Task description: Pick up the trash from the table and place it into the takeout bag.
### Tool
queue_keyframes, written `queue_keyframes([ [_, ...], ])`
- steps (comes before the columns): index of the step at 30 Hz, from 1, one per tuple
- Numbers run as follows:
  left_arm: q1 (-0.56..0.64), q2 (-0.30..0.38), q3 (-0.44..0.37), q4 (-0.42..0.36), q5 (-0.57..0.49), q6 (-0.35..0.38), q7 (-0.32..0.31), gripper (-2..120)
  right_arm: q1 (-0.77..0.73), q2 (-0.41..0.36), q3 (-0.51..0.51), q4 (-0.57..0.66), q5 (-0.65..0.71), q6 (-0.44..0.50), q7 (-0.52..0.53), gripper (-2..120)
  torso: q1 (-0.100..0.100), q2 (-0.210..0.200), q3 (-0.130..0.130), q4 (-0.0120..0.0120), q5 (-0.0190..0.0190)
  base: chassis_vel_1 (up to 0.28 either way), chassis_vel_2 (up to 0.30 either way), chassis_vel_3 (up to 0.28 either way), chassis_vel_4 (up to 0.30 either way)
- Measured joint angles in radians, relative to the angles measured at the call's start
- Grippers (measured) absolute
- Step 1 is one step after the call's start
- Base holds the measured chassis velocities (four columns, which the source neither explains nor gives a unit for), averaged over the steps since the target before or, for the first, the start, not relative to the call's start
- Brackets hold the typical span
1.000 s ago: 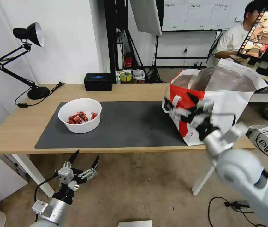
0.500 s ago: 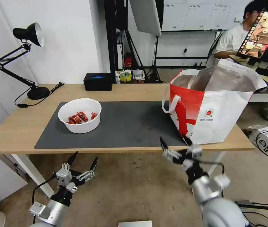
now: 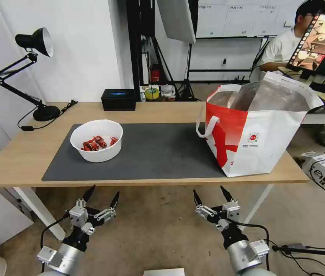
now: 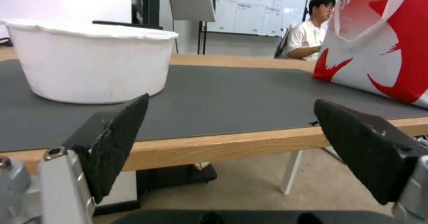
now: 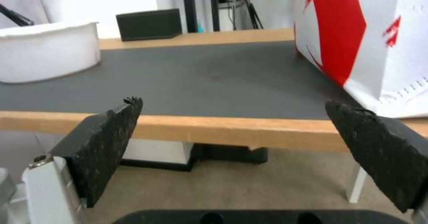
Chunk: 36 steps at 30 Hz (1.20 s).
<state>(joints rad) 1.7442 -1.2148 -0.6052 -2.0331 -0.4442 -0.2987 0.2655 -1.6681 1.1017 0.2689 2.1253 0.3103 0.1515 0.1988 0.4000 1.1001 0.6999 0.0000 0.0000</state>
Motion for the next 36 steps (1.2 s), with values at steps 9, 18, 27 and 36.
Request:
queue_keyframes([
  [9, 0.002, 0.001, 0.0, -0.005, 0.0, 0.0, 0.0, 100, 0.011, -0.006, 0.004, -0.014, -0.001, -0.02, 0.006, 100, 0.0, 0.0, 0.0, 0.0, 0.0001, 0.0, 0.0, 0.0, 0.0],
  [18, -0.037, 0.07, -0.051, -0.06, -0.113, 0.074, -0.031, 100, 0.013, -0.007, 0.004, -0.014, 0.0, -0.022, 0.007, 100, 0.0, 0.0, 0.0, 0.0001, 0.0001, 0.0, 0.0, 0.0, 0.0],
  [27, -0.203, 0.327, -0.101, -0.113, -0.383, 0.243, -0.189, 100, 0.014, -0.008, 0.005, -0.014, 0.001, -0.023, 0.007, 100, 0.0, 0.0, 0.0, -0.0001, -0.0001, 0.0, 0.0, 0.0, 0.0],
  [36, -0.318, 0.507, -0.09, -0.051, -0.508, 0.384, -0.36, 100, 0.014, -0.009, 0.005, -0.014, 0.001, -0.023, 0.007, 100, 0.0, 0.0, 0.0, 0.0002, -0.0001, 0.0, 0.0, 0.0, 0.0],
])
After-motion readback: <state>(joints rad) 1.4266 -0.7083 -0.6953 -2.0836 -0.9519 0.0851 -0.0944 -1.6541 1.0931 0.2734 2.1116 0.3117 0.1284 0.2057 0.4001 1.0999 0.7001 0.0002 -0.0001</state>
